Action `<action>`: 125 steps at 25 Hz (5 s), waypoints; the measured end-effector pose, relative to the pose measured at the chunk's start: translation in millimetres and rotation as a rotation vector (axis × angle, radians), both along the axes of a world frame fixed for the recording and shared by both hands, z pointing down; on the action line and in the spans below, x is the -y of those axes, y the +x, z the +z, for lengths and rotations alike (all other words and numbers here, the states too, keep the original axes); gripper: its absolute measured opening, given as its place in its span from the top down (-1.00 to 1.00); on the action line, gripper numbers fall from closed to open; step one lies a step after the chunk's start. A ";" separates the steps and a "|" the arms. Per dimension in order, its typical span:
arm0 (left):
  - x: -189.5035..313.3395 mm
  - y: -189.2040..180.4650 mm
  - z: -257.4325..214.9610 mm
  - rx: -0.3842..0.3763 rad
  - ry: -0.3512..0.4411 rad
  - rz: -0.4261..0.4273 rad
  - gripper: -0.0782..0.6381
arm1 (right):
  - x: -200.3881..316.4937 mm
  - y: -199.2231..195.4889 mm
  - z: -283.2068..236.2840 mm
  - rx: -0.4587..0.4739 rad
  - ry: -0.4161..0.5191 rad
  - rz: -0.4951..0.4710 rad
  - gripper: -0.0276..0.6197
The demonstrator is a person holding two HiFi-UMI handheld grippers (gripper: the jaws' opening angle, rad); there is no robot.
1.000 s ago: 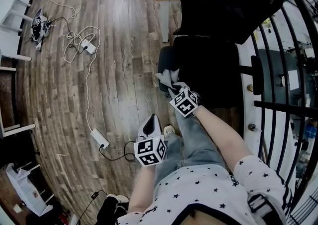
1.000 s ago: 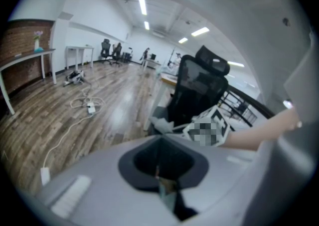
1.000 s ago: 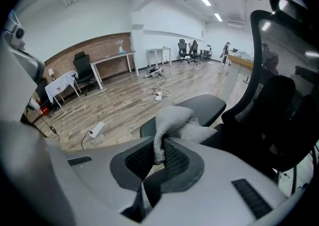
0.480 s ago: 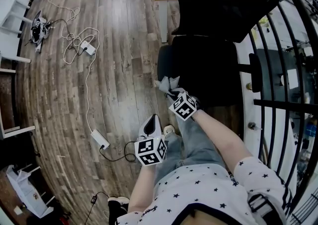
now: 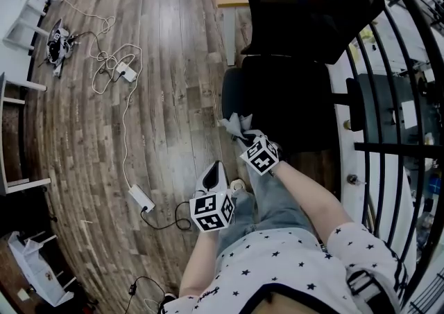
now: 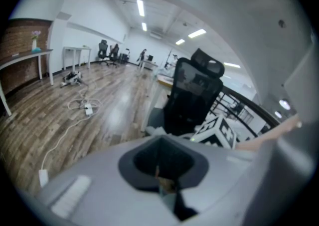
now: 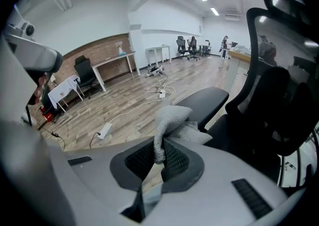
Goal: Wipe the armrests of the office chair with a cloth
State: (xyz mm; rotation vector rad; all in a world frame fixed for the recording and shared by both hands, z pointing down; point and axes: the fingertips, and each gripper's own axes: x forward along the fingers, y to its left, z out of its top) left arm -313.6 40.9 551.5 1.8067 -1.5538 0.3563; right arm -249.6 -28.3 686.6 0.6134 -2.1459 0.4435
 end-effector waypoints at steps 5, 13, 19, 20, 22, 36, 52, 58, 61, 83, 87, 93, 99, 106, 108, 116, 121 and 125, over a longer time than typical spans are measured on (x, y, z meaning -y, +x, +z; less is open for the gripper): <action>1.7 -1.0 -11.3 0.001 0.026 0.010 0.76 | -6.0 -0.1 -24.6 0.037 0.025 0.015 0.82; -3.4 1.5 -27.7 0.008 0.064 0.041 0.76 | -24.1 1.2 -65.1 0.108 0.077 0.055 0.82; -12.9 2.4 -40.4 0.003 0.085 0.060 0.76 | -44.6 4.8 -92.0 0.162 0.101 0.107 0.82; -14.6 2.1 -42.8 0.001 0.089 0.064 0.76 | -47.7 5.4 -95.3 0.168 0.106 0.115 0.82; -19.3 1.5 -47.3 -0.006 0.095 0.072 0.76 | -54.6 7.7 -103.2 0.170 0.114 0.130 0.82; -51.2 2.7 -72.0 -0.036 0.168 0.151 0.76 | -104.7 23.2 -169.6 0.258 0.202 0.272 0.82; -38.8 38.3 -84.6 -0.044 0.204 0.280 0.76 | -108.9 74.9 -201.1 0.295 0.253 0.427 0.82; -25.5 62.7 -89.6 -0.027 0.213 0.279 0.76 | -99.3 109.2 -215.5 0.328 0.282 0.451 0.82; -18.6 81.7 -91.3 -0.022 0.213 0.271 0.76 | -93.8 132.9 -221.3 0.347 0.287 0.456 0.82; 39.8 281.2 -92.2 -0.009 0.210 0.274 0.76 | -36.0 352.8 -239.0 0.358 0.327 0.487 0.82; 47.1 312.3 -91.5 -0.009 0.217 0.263 0.76 | -28.0 385.7 -239.7 0.363 0.333 0.482 0.82; 53.7 344.5 -86.1 -0.012 0.214 0.223 0.76 | -22.9 420.9 -237.1 0.358 0.335 0.451 0.82; 57.3 372.1 -82.3 -0.005 0.209 0.189 0.76 | -17.8 448.0 -230.8 0.374 0.311 0.437 0.82; 50.1 389.6 -78.1 0.016 0.175 0.192 0.76 | -7.7 467.6 -219.4 0.381 0.282 0.452 0.82; 48.3 390.4 -75.5 0.024 0.161 0.196 0.76 | -3.9 473.3 -213.5 0.374 0.276 0.466 0.82; 47.5 395.2 -52.4 0.017 0.094 0.207 0.76 | 33.4 492.3 -193.5 0.327 0.293 0.496 0.82; 59.2 398.9 -40.6 0.017 0.070 0.252 0.76 | 64.5 500.8 -188.6 0.299 0.319 0.517 0.82; 80.7 397.4 -39.0 0.021 0.069 0.276 0.76 | 87.4 501.3 -180.9 0.282 0.317 0.516 0.82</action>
